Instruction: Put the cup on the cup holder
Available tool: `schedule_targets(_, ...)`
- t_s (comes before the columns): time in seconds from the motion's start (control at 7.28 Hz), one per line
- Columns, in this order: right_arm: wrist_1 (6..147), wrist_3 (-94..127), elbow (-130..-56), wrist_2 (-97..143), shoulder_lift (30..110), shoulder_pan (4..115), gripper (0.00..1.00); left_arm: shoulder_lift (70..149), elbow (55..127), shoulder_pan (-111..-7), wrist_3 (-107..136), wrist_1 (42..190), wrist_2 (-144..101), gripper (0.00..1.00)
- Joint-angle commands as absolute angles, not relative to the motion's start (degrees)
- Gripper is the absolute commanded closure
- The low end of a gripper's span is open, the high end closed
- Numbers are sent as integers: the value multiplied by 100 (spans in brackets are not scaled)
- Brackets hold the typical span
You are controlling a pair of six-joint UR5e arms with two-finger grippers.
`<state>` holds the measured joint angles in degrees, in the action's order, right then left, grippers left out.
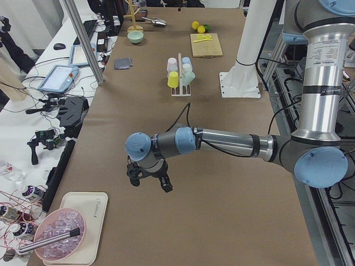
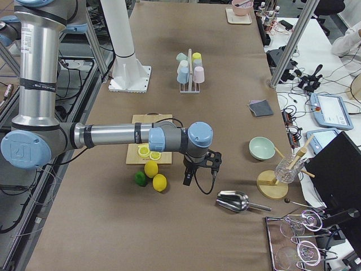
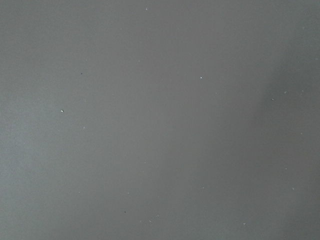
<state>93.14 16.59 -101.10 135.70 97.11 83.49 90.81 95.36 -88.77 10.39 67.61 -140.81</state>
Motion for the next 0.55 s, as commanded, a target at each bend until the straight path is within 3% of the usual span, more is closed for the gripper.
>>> schedule_targets(0.0, 9308, 1670, -10116, 13562, 9703, 8350, 1, 9079, 9527, -8877, 1037, 6759, -14080, 2)
schedule_targets(0.41, 9290, 1670, -10125, 13518, 9712, 8350, 1, 9070, 9519, -8877, 1037, 6759, -14080, 2)
